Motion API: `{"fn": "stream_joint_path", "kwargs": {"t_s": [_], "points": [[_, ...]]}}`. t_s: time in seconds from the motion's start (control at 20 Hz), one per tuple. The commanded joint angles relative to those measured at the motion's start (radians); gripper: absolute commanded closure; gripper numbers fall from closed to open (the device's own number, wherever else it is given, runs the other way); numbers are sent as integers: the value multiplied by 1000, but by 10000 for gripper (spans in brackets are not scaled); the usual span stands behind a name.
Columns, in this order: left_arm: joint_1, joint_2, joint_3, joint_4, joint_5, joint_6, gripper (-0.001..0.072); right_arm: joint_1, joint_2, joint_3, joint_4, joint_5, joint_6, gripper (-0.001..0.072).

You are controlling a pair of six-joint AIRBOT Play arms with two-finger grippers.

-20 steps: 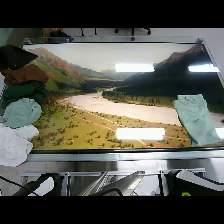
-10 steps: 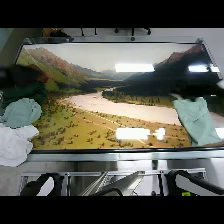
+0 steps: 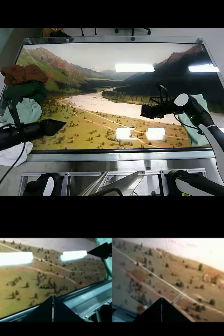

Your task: Fold the shirts.

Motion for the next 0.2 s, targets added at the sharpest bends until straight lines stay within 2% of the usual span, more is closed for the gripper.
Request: {"fn": "stream_joint_path", "kwargs": {"t_s": [0.0, 0.15], "points": [[0, 50, -60, -2, 2, 2, 695, 13, -1, -12, 1, 2, -1, 685], [0, 49, -60, -2, 2, 2, 695, 13, -2, -12, 1, 2, -1, 685]]}}
